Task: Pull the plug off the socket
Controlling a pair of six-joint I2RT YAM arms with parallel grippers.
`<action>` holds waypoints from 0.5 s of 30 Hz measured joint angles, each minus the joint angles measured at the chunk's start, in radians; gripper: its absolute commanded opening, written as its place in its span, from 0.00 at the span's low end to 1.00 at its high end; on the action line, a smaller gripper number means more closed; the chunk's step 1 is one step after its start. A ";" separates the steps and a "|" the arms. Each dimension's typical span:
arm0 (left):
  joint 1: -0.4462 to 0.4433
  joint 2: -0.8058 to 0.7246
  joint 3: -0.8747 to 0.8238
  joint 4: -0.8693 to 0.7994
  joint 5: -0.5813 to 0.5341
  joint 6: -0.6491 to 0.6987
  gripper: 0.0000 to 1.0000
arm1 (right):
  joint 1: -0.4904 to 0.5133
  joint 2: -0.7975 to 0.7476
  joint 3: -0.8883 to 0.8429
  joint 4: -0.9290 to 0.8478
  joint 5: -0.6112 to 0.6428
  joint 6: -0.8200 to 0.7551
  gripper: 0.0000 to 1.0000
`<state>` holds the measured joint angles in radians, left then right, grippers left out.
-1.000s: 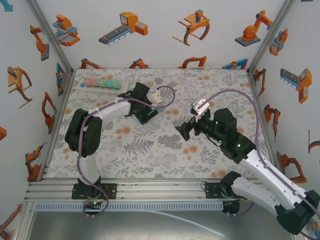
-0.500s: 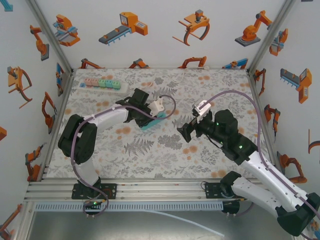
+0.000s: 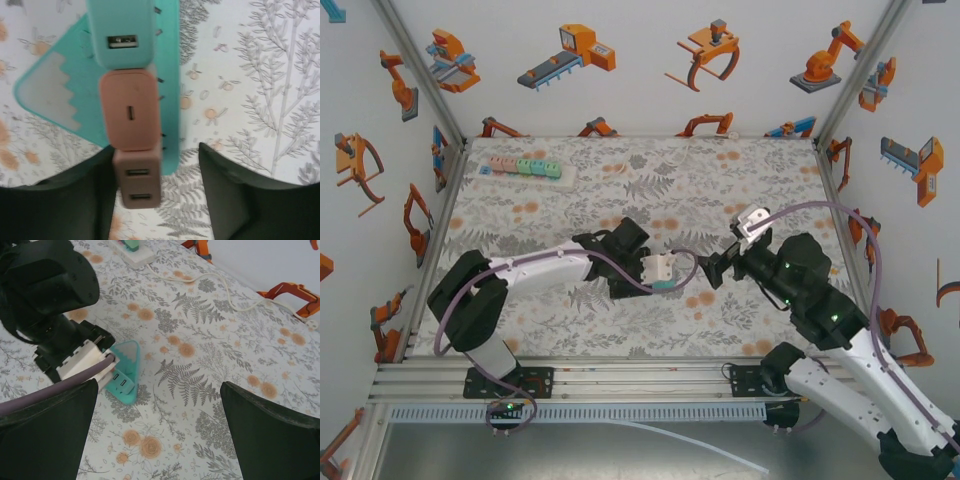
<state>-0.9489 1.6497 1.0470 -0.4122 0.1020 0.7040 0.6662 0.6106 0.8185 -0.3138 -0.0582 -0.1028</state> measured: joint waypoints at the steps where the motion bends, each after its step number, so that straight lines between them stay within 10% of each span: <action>1: -0.007 -0.009 -0.011 -0.001 -0.007 0.007 0.74 | 0.000 -0.002 0.006 -0.008 0.004 -0.003 0.99; 15: 0.077 -0.363 -0.159 0.153 0.116 -0.143 0.85 | 0.000 0.023 0.034 -0.037 0.006 -0.178 0.99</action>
<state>-0.8719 1.2869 0.8875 -0.2592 0.2176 0.5610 0.6662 0.6338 0.8524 -0.3504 -0.0525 -0.2806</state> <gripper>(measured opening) 0.853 0.993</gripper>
